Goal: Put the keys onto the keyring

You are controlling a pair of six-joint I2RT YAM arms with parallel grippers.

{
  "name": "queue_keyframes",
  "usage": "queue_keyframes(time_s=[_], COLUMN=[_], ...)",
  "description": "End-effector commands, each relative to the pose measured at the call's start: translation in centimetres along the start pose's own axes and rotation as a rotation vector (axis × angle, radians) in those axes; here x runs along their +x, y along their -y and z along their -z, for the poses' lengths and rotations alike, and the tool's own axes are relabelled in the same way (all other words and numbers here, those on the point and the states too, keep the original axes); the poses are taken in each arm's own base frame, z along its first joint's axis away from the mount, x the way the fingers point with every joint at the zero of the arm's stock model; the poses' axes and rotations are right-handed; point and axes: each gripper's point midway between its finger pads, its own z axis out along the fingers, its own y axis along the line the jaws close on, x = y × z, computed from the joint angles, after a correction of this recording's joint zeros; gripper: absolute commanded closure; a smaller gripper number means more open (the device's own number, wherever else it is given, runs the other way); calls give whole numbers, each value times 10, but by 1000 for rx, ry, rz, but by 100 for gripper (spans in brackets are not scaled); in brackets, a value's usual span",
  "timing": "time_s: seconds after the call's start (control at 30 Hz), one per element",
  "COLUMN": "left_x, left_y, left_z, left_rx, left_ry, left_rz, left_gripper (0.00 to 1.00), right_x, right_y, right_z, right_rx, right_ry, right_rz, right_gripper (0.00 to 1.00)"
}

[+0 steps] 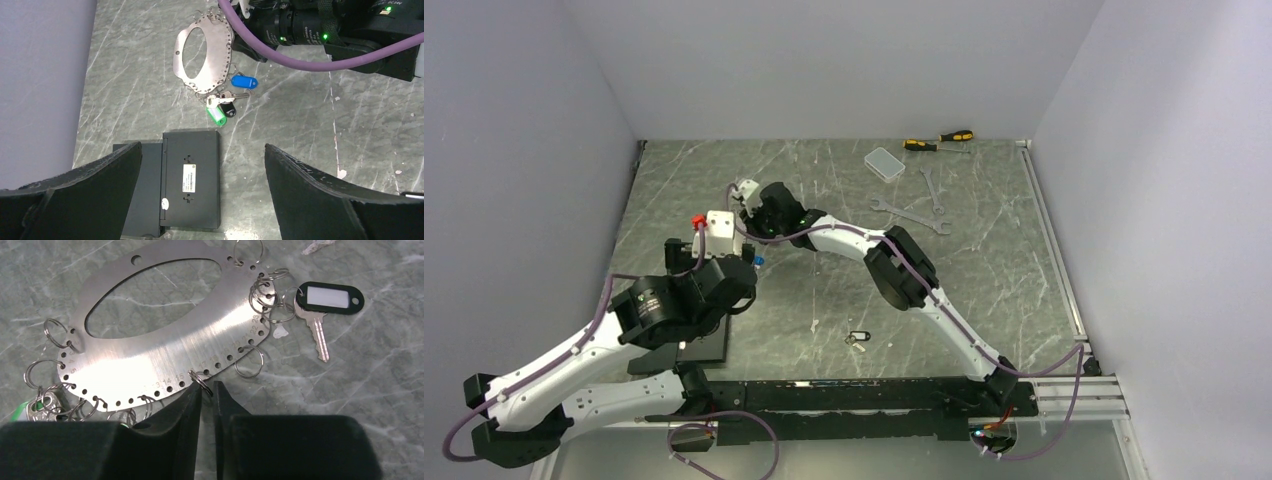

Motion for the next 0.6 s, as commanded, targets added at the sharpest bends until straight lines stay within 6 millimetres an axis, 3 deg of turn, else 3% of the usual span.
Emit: queue_keyframes(time_s=[0.0, 0.1, 0.27, 0.4, 0.57], left_x=[-5, -5, -3, -3, -1], left_y=[3, 3, 3, 6, 11], left_z=[-2, -3, -3, -4, -5], left_rx=[13, 17, 13, 22, 39], left_ry=[11, 9, 1, -4, -16], left_rz=[17, 18, 16, 6, -10], left_gripper=[3, 3, 3, 4, 5], right_x=[-30, -32, -43, -37, -8], right_y=[-9, -15, -9, 6, 23], right_z=[10, 10, 27, 56, 96], right_rx=[7, -2, 56, 136, 221], right_ry=[75, 76, 83, 56, -2], right_rz=[55, 79, 100, 117, 89], right_gripper=[86, 100, 100, 100, 100])
